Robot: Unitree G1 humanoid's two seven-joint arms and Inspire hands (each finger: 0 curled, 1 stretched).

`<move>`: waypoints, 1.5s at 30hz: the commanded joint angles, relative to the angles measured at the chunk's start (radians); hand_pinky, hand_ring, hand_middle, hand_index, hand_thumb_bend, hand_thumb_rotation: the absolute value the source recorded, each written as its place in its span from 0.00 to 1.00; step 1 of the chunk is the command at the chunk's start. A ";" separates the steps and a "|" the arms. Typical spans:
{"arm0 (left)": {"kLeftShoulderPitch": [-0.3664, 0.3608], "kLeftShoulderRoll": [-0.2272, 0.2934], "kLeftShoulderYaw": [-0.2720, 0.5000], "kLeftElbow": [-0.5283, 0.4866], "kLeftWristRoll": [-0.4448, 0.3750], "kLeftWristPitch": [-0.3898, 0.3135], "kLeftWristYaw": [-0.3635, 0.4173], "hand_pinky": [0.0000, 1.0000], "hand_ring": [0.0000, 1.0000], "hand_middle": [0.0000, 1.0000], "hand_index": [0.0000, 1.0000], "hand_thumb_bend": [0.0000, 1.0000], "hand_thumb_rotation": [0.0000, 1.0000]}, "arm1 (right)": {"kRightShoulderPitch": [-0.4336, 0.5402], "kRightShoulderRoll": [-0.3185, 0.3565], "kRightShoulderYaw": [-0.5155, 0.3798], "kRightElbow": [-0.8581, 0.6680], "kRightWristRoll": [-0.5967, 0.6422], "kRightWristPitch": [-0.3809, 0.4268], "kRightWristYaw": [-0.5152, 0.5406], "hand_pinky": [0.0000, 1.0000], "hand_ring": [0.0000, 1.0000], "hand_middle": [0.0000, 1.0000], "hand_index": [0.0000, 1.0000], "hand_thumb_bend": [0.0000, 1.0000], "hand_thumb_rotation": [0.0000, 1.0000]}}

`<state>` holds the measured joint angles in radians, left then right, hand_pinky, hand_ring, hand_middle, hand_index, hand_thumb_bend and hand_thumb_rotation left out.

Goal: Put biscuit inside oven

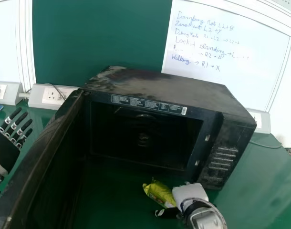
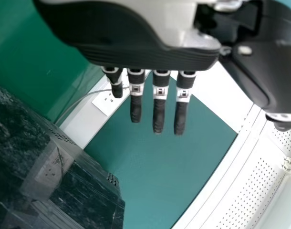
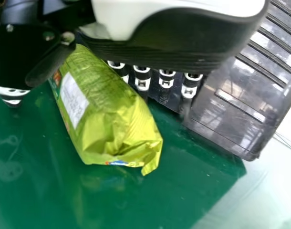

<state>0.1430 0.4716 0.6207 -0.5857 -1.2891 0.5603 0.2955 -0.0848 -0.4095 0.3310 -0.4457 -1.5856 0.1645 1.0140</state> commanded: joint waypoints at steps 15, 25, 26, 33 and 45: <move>0.004 0.025 0.020 -0.005 -0.033 -0.005 0.016 0.93 0.88 0.83 0.75 0.41 0.17 | 0.005 -0.023 0.038 0.047 -0.051 -0.077 -0.039 0.86 0.86 0.86 0.85 0.81 0.24; 0.002 0.026 0.021 -0.011 -0.034 -0.005 0.031 0.94 0.89 0.83 0.75 0.40 0.17 | -0.001 -0.038 0.049 0.060 -0.076 -0.106 -0.047 0.83 0.82 0.82 0.83 0.80 0.25; 0.001 0.025 0.021 -0.013 -0.039 -0.005 0.041 0.94 0.88 0.82 0.74 0.40 0.17 | -0.005 -0.045 0.055 0.063 -0.085 -0.117 -0.045 0.81 0.81 0.82 0.81 0.80 0.25; 0.003 0.025 0.018 -0.012 -0.038 -0.006 0.032 0.98 0.91 0.85 0.75 0.40 0.17 | -0.009 -0.050 0.058 0.070 -0.072 -0.143 -0.068 0.49 0.59 0.68 0.75 0.75 0.13; 0.004 0.019 0.016 -0.014 -0.028 -0.012 0.028 1.00 0.92 0.86 0.76 0.41 0.17 | 0.017 -0.009 0.005 0.080 0.093 -0.093 -0.163 0.54 0.58 0.58 0.49 0.52 0.13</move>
<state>0.1486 0.4831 0.6348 -0.5883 -1.3159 0.5578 0.3215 -0.0912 -0.4301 0.3213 -0.3813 -1.5307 0.0797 0.8445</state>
